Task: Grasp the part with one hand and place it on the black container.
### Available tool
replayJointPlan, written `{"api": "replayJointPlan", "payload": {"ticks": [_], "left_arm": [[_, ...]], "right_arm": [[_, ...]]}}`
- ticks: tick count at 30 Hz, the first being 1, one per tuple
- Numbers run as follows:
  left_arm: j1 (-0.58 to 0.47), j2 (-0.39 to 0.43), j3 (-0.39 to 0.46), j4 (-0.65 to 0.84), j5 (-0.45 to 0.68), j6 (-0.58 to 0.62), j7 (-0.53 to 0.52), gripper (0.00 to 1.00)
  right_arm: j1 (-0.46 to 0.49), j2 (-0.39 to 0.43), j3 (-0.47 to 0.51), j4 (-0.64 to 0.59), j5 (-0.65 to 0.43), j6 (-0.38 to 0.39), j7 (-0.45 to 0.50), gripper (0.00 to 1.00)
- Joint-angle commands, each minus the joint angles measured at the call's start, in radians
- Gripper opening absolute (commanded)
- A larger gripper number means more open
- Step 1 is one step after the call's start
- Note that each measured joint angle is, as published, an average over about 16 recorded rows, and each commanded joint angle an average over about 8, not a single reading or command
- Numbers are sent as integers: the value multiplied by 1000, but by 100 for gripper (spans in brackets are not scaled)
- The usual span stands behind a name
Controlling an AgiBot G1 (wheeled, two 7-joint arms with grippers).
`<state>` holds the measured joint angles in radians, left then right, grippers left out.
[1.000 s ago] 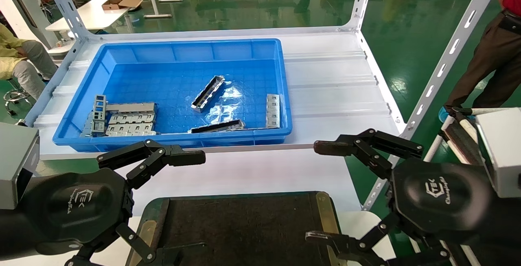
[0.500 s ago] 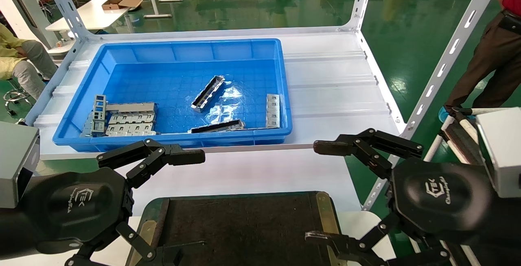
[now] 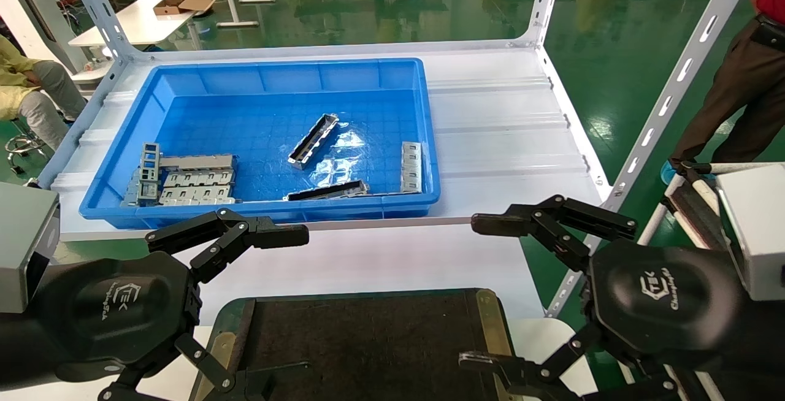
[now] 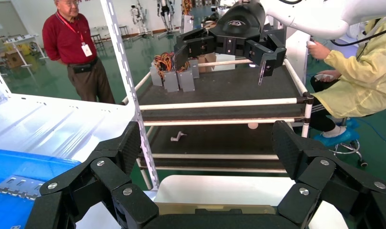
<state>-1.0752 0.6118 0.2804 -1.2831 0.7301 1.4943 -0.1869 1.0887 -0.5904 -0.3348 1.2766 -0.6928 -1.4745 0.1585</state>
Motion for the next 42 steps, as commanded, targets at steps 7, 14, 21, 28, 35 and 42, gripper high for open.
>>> {"api": "replayJointPlan", "payload": {"ticks": [7, 14, 21, 28, 35, 42], "left_arm": [[0, 0, 0, 0, 0, 0, 0, 100], [0, 0, 0, -1, 0, 1, 0, 100], [0, -1, -1, 0, 2, -1, 0, 100], [-12, 21, 4, 19, 47, -46, 27, 100], [-26, 41, 9, 41, 76, -76, 43, 100], [-45, 65, 18, 55, 138, -157, 52, 100]], "right_arm": [[-4, -6, 16, 2, -11, -6, 9, 100], [-8, -12, 31, 4, -21, -12, 16, 100], [-12, -17, 45, 6, -31, -17, 24, 100], [-14, -21, 55, 7, -37, -21, 29, 100], [-14, -21, 54, 7, -37, -21, 29, 100], [-13, -21, 54, 7, -37, -21, 28, 100]]}}
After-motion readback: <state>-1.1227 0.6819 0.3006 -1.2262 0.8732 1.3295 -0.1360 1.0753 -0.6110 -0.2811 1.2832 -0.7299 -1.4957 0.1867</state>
